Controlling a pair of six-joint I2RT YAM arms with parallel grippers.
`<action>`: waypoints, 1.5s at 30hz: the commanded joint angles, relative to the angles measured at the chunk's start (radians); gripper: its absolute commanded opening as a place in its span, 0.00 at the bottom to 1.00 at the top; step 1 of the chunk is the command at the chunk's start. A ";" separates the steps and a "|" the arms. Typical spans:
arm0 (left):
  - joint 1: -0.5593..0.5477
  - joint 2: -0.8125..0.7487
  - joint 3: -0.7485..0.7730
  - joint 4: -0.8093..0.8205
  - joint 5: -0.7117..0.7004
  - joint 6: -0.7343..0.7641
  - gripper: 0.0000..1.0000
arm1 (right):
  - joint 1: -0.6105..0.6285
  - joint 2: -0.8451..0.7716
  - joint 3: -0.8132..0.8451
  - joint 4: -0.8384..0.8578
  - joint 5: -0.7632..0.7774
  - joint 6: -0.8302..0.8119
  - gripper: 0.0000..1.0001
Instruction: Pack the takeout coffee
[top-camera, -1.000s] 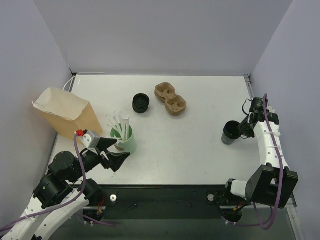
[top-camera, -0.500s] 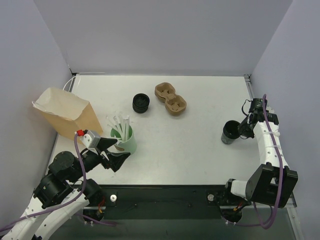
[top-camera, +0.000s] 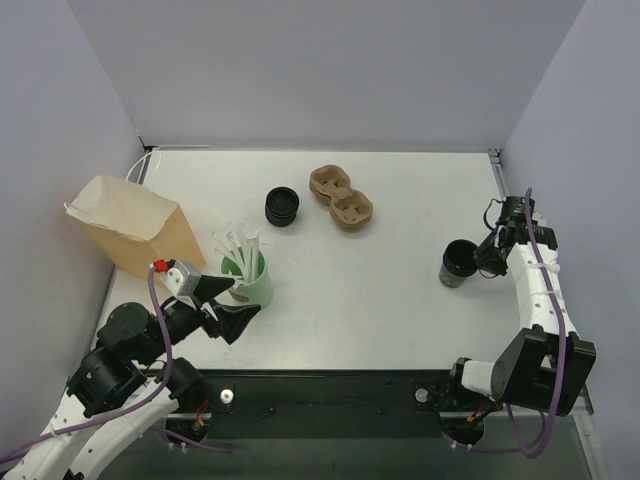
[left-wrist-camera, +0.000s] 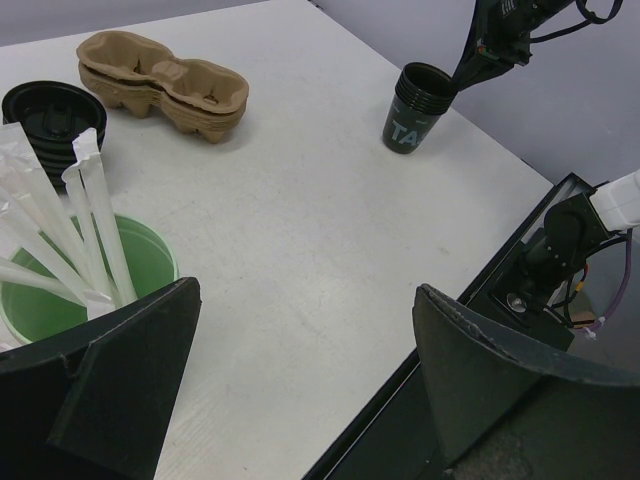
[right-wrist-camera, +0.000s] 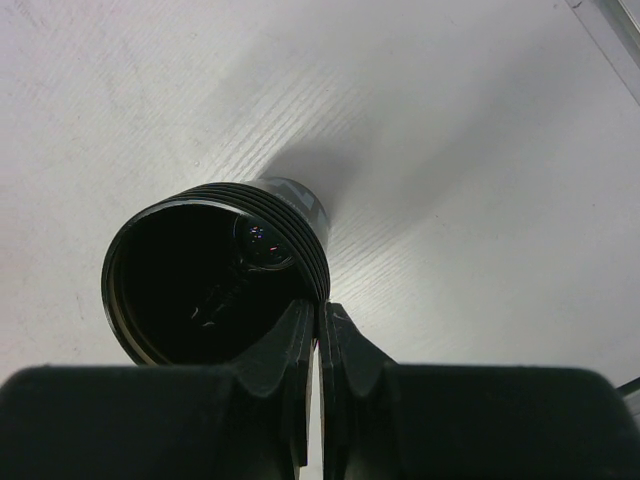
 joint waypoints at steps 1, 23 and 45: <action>-0.005 0.008 -0.003 0.062 0.005 -0.009 0.97 | -0.007 -0.019 0.036 -0.010 -0.019 0.023 0.00; -0.005 0.019 -0.004 0.065 0.005 -0.013 0.97 | -0.015 -0.054 0.077 -0.041 -0.020 0.037 0.00; -0.006 -0.003 -0.012 0.065 -0.013 -0.001 0.97 | -0.013 -0.192 0.346 -0.181 -0.157 0.045 0.00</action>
